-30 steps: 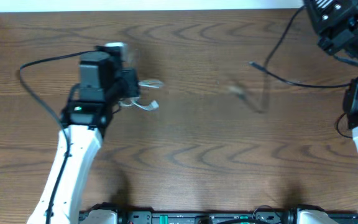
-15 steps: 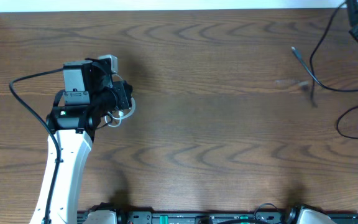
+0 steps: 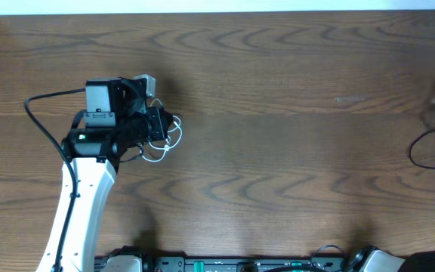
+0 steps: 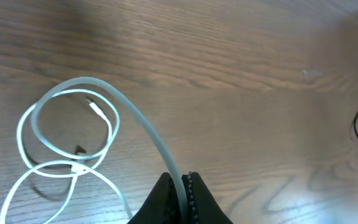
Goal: Untangle cables
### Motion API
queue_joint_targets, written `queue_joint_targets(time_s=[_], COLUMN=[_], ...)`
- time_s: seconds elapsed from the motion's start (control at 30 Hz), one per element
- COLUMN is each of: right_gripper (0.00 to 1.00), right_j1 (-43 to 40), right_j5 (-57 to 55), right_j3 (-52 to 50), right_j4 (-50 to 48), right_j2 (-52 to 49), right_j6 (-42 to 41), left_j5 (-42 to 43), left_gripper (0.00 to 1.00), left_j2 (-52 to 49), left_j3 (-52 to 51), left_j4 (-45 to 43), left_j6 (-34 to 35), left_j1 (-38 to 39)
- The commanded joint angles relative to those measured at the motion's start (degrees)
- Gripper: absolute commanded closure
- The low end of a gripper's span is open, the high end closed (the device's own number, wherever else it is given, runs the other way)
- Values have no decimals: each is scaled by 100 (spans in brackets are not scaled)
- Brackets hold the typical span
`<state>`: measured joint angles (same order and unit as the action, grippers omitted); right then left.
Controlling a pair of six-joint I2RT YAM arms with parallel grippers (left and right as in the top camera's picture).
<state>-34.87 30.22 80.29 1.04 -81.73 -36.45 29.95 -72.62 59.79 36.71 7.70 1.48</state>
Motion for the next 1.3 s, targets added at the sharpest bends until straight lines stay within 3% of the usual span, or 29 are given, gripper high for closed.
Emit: queue_joint_targets(time_s=[0.0, 0.17, 0.33, 0.47, 0.6, 0.63, 0.67, 0.7, 0.77, 0.9, 1.1, 1.17, 1.27], right_gripper=[99, 99, 99, 99, 99, 92, 73, 46, 1, 1, 1, 1, 1], right_j1=[-341, -636, -765, -859, -935, -944, -944, -944, -938, -940, -970, -970, -966], right_j5=[-901, -1611, -2343, -3237, -3373, -3373, -3373, -3370, -3344, -2896, -837, -966, -2090], right_j3=[37, 37, 37, 37, 37, 37, 37, 37, 37, 39, 39, 39, 39], right_j4=[625, 1617, 2347, 3187, 3403, 3388, 3377, 3338, 3250, 3222, 3292, 3926, 4922], right_j2=[-203, -577, -1156, -1816, -2260, -2365, -2409, -2417, -2389, -2214, -1360, -1010, -752], right_j6=[857, 1598, 1593, 1097, 1095, 1093, 1032, 929, 535, -155, -520, -940, -1611], left_j5=[96, 96, 96, 94, 94, 92, 92, 92, 94, 92, 94, 92, 92], left_gripper=[92, 93, 93, 93, 93, 93, 93, 93, 93, 93, 93, 92, 93], left_j2=[72, 72, 72, 72, 72, 72, 72, 72, 72, 72, 72, 72, 72], left_j3=[17, 17, 17, 15, 15, 15, 17, 15, 15, 15, 15, 15, 15], left_j4=[20, 20, 57, 138, 256, 275, 278, 275, 282, 326, 341, 341, 339], left_j6=[-15, -15, -15, -13, -17, -17, -17, -15, -15, -15, -15, -15, -15], left_j1=[197, 404, 562, 638, 638, 638, 638, 638, 638, 638, 638, 638, 638])
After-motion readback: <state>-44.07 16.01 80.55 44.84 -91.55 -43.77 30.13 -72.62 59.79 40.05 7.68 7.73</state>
